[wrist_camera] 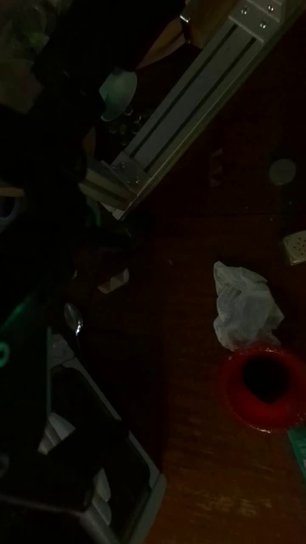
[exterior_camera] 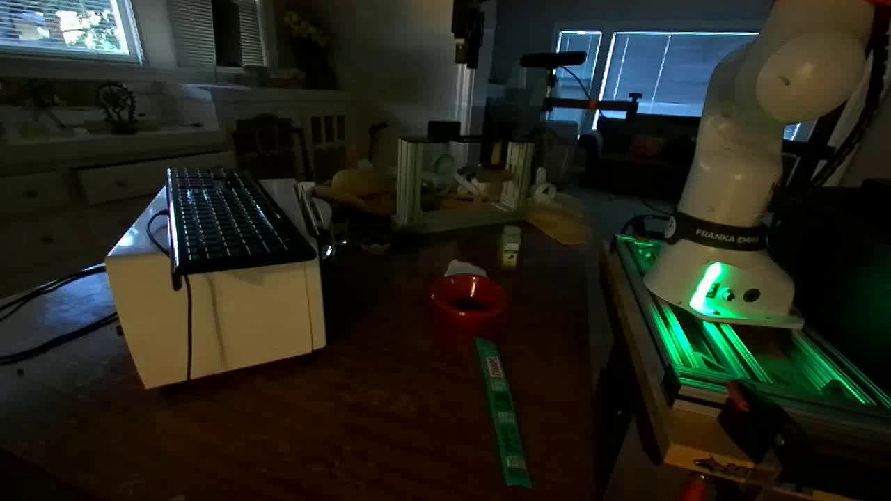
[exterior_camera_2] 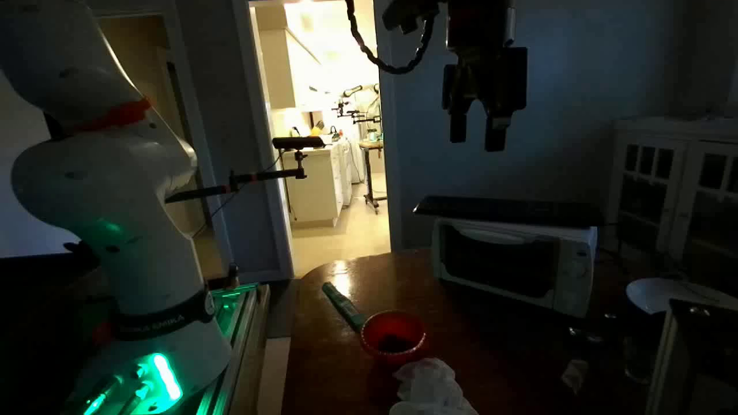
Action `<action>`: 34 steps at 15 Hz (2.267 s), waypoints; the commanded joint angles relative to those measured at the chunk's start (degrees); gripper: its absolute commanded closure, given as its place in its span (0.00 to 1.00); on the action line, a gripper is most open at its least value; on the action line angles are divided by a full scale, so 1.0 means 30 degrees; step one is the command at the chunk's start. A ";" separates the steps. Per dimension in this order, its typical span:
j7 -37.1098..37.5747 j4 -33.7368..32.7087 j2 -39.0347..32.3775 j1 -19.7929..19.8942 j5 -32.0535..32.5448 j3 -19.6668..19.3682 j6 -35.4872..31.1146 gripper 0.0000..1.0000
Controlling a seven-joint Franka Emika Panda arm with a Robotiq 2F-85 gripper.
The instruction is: Spray some salt contents into the red bowl
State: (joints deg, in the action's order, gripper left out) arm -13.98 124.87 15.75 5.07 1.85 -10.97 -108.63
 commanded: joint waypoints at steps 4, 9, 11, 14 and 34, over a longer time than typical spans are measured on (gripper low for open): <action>-0.0518 -0.0029 -0.0500 0.0141 -0.0237 0.0020 0.0287 0.00; -0.2384 0.0045 -0.2168 0.0223 -0.0467 -0.0263 0.0752 0.00; -0.3222 -0.0029 -0.3128 0.0347 -0.0520 -0.0354 0.0870 0.00; -0.3828 -0.0221 -0.4910 0.0678 -0.0164 -0.0311 0.1099 0.00; -0.1666 0.1418 -1.1136 0.1703 0.1305 0.0537 -0.3340 0.00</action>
State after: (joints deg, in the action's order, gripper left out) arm -19.29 129.22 -17.72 9.06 5.39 -10.50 -118.77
